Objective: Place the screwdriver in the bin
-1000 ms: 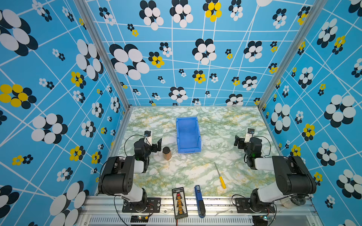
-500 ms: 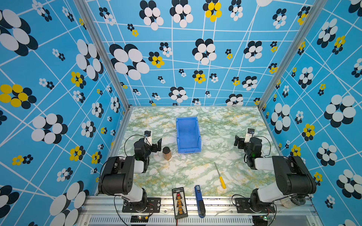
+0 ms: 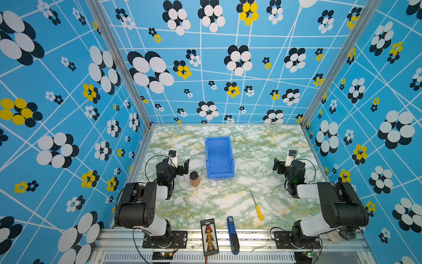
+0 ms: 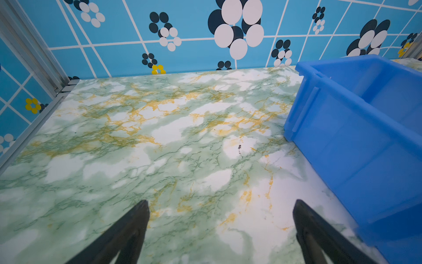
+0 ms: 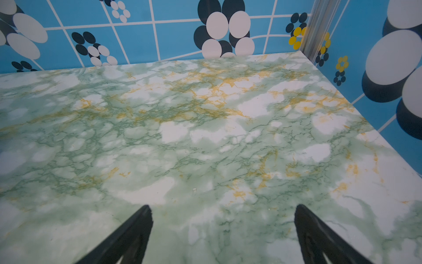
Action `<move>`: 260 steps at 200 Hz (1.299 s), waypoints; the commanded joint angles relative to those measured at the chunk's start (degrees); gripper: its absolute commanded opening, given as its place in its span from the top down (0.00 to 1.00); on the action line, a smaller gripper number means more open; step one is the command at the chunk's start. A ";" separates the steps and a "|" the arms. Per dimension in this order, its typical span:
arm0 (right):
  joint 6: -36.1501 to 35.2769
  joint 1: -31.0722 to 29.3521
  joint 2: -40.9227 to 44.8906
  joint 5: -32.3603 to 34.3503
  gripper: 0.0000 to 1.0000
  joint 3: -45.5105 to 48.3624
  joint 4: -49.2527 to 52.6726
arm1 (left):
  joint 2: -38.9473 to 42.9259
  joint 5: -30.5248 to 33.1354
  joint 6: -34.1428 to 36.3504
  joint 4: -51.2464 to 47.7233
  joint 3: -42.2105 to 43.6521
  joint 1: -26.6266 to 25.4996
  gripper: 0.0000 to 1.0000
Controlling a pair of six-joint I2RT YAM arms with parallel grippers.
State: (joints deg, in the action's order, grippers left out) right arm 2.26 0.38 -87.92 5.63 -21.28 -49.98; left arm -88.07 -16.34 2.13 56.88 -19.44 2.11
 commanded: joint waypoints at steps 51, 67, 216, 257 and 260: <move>0.09 -0.32 -0.67 0.10 0.01 -1.21 -0.98 | -0.78 -0.21 -0.11 -1.40 -1.00 -0.35 0.01; -0.14 -0.38 -0.54 0.84 0.01 -1.23 -0.65 | -0.63 -0.72 0.13 -0.82 -0.78 -0.35 0.01; 18.13 -1.28 15.92 11.39 0.01 -20.08 55.37 | 16.31 0.47 1.03 -21.66 -5.22 -0.10 0.01; 26.09 -9.39 25.49 8.40 0.01 -22.69 77.08 | 18.71 6.00 4.76 -50.14 -20.23 0.00 0.01; 26.61 -9.85 26.19 7.33 0.01 -22.83 78.43 | 18.97 6.17 4.93 -52.04 -21.27 0.00 0.01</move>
State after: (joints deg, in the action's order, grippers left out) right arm 20.93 -4.95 -66.52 15.59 -42.54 7.68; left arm -70.89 -13.54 4.10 24.01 -32.99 2.11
